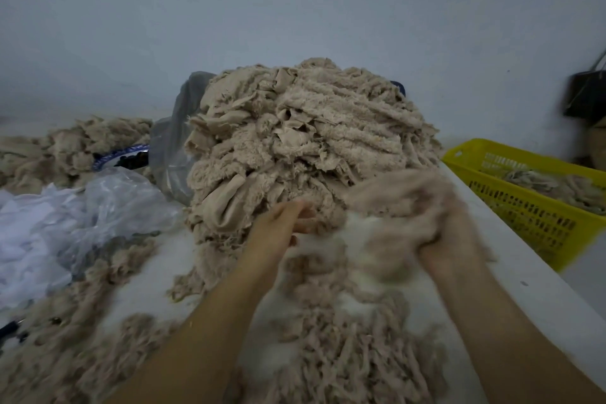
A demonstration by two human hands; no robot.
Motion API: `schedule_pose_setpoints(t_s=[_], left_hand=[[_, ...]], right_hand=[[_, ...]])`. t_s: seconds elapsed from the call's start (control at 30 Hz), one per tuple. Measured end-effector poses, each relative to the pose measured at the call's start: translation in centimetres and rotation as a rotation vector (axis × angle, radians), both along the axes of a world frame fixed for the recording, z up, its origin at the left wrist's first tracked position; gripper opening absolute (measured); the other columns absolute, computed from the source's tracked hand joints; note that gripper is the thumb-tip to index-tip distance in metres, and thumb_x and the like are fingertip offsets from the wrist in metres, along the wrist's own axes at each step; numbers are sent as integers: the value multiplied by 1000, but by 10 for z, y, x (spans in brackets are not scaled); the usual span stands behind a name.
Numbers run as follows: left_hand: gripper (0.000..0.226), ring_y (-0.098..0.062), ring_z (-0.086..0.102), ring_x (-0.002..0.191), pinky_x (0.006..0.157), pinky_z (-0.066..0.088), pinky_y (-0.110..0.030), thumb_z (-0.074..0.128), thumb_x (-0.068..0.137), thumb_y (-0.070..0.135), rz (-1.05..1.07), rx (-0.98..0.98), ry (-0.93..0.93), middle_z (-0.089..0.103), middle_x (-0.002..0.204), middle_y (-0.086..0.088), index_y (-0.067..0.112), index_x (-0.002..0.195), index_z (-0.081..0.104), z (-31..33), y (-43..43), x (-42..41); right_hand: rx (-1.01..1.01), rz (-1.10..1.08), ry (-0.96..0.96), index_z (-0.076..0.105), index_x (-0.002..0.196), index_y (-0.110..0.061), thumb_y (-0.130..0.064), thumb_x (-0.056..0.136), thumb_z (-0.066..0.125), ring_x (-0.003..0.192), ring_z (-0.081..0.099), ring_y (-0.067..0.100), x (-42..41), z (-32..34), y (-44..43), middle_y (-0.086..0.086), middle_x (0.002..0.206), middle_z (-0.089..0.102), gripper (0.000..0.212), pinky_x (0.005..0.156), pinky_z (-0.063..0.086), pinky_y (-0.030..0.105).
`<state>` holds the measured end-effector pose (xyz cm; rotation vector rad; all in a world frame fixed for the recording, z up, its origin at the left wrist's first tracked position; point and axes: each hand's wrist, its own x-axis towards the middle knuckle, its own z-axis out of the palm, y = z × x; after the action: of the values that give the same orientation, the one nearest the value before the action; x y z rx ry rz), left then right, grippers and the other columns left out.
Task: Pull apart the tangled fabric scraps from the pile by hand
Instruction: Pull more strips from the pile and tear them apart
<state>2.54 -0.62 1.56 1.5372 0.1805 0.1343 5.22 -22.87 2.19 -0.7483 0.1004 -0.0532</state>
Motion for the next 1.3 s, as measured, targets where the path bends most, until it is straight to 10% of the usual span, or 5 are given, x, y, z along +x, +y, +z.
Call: schedule_pose_setpoints(t_s=[0.2,0.53,0.83,1.07,1.3], left_hand=[[48,-5,44,103,87,38,-24,55,100,32,510,602,-210,30,150,-7,15,143,43,-4,51,15],[13,5,54,82,69,38,-11,55,101,22,-166,782,-450,58,87,12,18,92,64,5,-35,-10],[29,4,52,60,59,42,-16,56,100,36,-340,531,-214,59,67,16,26,73,58,-4,-40,-23],[37,-11,71,93,81,58,-34,64,90,52,-66,13,79,76,97,5,19,104,70,20,-31,11],[25,-22,58,69,64,54,-30,51,102,16,103,-601,253,61,79,-8,8,81,61,49,-7,45]], right_hand=[[315,-42,158,40,142,1,-58,102,30,105,61,28,10,-31,-17,17,128,55,72,92,48,36],[-379,545,88,70,111,-9,-52,100,41,99,72,25,-15,-11,55,14,111,73,53,81,59,37],[-141,269,118,55,126,-10,-36,102,47,91,73,24,-7,-12,49,10,102,74,37,66,58,33],[-1337,129,-531,48,74,-30,-38,103,41,65,55,-5,-18,-18,66,-9,70,55,31,61,41,13],[-1475,260,-612,47,64,-25,-62,94,37,57,51,6,-22,-33,63,-10,59,53,48,57,40,25]])
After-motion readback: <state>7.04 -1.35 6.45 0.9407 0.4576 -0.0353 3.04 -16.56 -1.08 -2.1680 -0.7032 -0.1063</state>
